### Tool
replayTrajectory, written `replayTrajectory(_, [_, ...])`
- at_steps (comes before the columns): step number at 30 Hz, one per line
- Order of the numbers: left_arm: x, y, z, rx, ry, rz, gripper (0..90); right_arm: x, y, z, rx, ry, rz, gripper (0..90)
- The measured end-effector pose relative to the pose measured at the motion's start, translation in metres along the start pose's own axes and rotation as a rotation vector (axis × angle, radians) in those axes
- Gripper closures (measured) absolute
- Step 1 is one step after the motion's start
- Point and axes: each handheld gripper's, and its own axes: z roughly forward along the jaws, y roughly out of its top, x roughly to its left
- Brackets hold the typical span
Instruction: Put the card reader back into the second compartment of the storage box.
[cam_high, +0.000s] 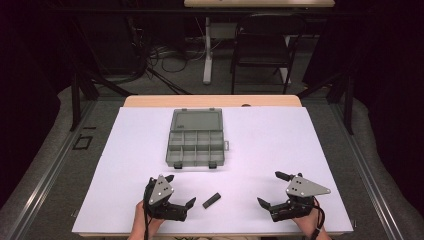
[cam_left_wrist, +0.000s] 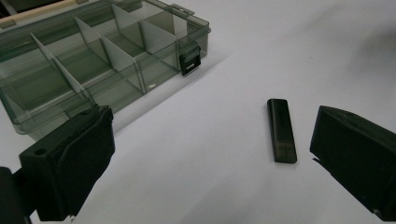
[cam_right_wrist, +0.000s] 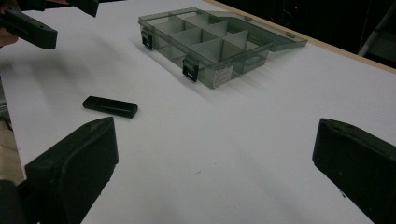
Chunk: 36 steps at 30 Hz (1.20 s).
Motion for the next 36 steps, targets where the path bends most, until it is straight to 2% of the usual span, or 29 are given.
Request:
replayTrajectory(6, [-0.005,0.003,0.008,0.018,-0.006,0.004,0.3,0.0,0.0,0.001,0.002,0.0,-0.007,0.0])
replayTrajectory(20, [-0.019,0.005,0.026,0.101,-0.004,0.025,0.4,-0.001,0.0,0.001,0.004,-0.01,-0.002,0.0])
replayTrajectory(32, [-0.029,0.005,0.036,0.125,-0.004,0.03,0.4,0.0,0.0,0.001,0.014,-0.016,0.005,0.0])
replayTrajectory(36, [-0.031,0.005,0.038,0.127,0.017,0.024,0.1,0.0,0.001,0.002,0.014,-0.013,-0.002,0.0])
